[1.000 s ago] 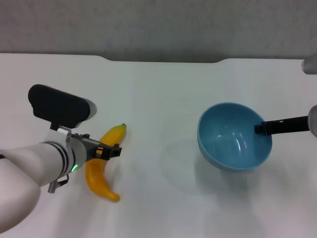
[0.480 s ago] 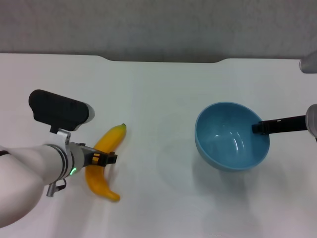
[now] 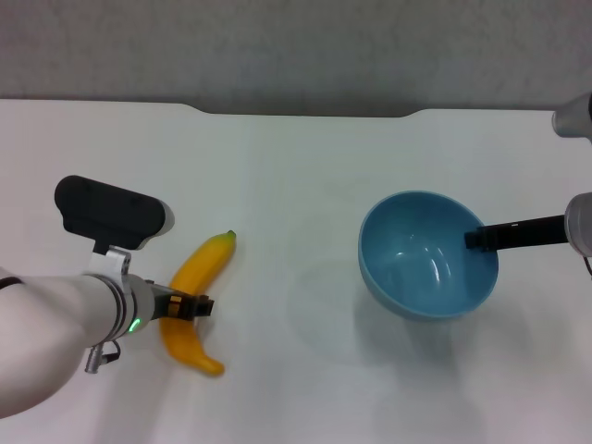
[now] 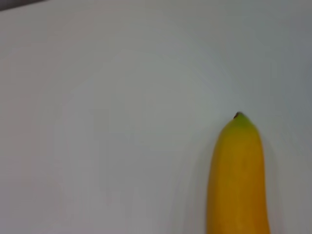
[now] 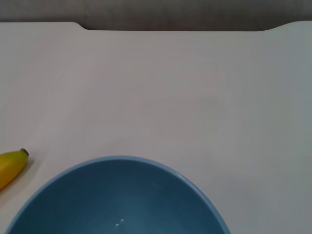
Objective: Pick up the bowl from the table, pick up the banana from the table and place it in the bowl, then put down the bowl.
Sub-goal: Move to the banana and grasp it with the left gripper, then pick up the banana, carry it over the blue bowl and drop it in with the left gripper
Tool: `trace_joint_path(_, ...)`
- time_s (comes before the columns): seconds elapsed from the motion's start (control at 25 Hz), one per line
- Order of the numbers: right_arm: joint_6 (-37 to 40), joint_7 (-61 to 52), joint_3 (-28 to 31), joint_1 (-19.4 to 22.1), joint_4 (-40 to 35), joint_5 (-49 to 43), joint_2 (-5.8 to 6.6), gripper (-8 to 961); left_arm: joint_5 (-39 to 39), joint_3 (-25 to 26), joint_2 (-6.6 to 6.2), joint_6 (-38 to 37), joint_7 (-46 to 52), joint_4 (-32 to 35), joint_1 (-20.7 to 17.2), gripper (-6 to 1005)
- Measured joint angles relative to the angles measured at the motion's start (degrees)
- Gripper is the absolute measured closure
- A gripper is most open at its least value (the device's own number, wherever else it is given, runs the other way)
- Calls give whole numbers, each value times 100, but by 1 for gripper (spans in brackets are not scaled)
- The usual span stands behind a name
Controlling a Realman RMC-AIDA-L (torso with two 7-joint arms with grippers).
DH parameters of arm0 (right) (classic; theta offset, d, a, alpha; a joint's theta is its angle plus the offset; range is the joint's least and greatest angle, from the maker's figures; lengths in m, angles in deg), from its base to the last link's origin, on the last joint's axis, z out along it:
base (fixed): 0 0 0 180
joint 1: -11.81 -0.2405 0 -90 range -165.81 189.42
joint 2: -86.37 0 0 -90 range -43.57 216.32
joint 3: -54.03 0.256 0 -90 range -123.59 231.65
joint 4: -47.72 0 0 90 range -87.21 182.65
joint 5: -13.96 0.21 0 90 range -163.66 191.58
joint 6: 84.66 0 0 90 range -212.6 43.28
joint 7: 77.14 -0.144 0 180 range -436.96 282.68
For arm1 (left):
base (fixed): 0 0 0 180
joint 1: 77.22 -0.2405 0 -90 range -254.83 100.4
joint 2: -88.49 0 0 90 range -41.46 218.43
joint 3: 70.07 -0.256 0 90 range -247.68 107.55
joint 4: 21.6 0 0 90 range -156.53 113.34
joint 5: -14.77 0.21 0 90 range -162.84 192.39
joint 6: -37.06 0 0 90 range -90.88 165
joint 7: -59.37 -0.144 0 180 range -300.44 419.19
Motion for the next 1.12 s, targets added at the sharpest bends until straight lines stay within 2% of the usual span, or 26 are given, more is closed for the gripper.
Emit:
trace_joint_path(0.12,-8,1,-37,-4,0,0,0,901,-4,23,0,-13,21,38,12,93)
trace_joint_path(0.56,-19,4,-60,12,0,7,-9,898,-123,88,0,34,-9,46,16,258)
trace_joint_path(0.76,-8,4,-59,38,0,7,-9,896,-124,110,-4,143,-3,-75,-41,431)
trace_joint_path(0.88,97,3,-61,29,-3,7,-9,896,-135,273,-19,129,-17,-485,-190,490)
trace_joint_path(0.96,170,2,-73,7,-31,7,-9,895,-146,350,-25,67,-80,-1142,-371,484)
trace_joint_path(1.0,188,-10,-86,0,-37,7,-8,895,-146,350,-25,67,-80,-1142,-371,481)
trace_joint_path(1.12,217,-65,-145,-30,-26,6,3,894,-170,354,-26,-29,-117,-1797,-468,472)
